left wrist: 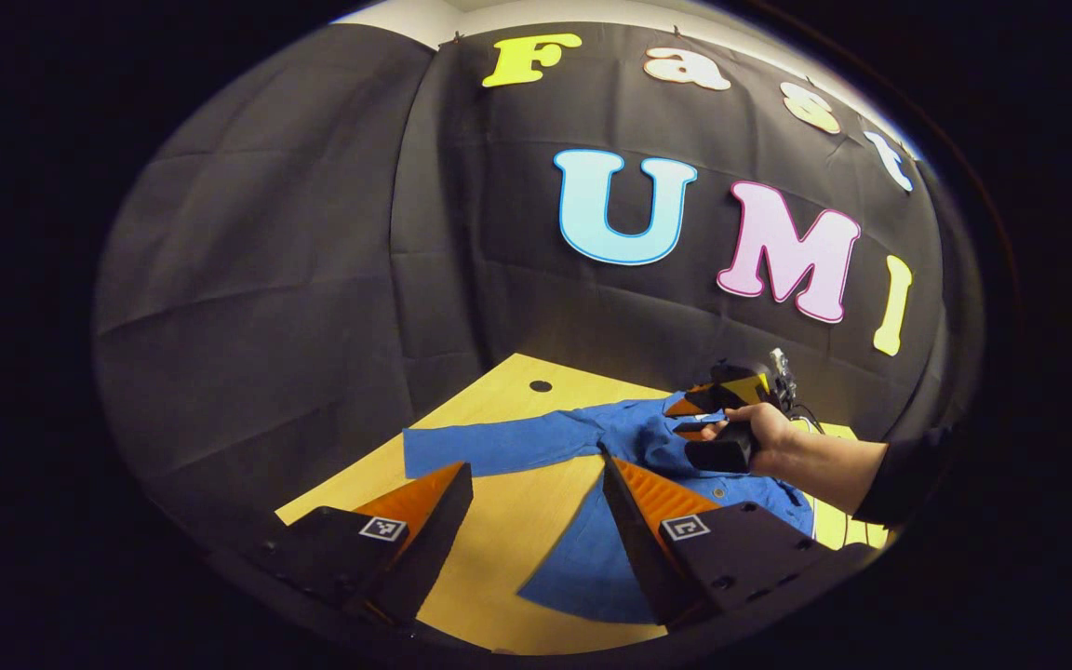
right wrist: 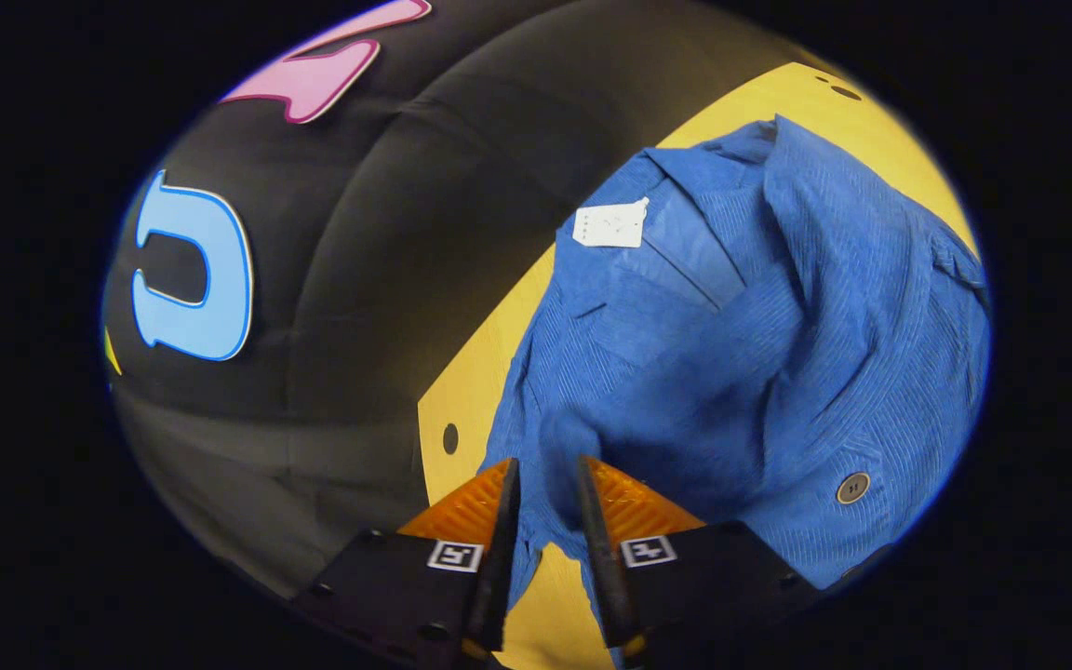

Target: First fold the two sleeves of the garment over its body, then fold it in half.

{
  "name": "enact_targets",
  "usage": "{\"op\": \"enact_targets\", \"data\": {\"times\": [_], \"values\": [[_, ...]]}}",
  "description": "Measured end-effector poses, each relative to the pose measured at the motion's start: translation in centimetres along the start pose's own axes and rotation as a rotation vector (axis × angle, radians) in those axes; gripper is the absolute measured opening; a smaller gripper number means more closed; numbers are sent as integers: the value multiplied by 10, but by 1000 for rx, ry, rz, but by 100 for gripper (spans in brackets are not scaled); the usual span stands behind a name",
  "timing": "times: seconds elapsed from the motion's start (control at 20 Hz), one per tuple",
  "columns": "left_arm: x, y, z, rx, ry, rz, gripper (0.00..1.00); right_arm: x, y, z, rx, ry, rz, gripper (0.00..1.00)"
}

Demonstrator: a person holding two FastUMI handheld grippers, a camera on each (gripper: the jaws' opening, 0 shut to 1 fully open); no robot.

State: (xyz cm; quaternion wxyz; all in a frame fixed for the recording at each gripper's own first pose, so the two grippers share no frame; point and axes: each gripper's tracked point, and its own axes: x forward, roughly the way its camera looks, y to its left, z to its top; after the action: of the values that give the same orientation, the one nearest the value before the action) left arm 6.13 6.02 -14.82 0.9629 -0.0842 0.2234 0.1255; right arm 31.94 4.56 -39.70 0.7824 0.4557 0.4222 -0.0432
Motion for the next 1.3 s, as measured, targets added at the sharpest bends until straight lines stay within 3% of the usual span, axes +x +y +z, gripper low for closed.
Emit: {"op": "enact_targets", "data": {"times": [0.15, 0.45, 0.8, 0.9, 1.05, 1.1, 1.3], "values": [[4, 2, -2, -15, -10, -11, 83, -12, 3, 14, -68, -57, 7, 96], [40, 32, 6, -75, 10, 29, 83, -79, -5, 51, -308, -207, -20, 97], [70, 73, 24, -77, -14, 61, 84, -216, -21, 136, -529, -468, -44, 97], [75, 85, 26, -83, -12, 71, 84, -262, -23, 157, -655, -551, -63, 97], [80, 99, 29, -76, -10, 78, 84, -345, -35, 188, -899, -703, -146, 97], [86, 105, 29, -70, -10, 79, 84, -372, -41, 198, -957, -749, -190, 82], [136, 138, 27, -89, 17, 76, 84, -485, -37, 220, -1121, -969, -321, 84]]}}
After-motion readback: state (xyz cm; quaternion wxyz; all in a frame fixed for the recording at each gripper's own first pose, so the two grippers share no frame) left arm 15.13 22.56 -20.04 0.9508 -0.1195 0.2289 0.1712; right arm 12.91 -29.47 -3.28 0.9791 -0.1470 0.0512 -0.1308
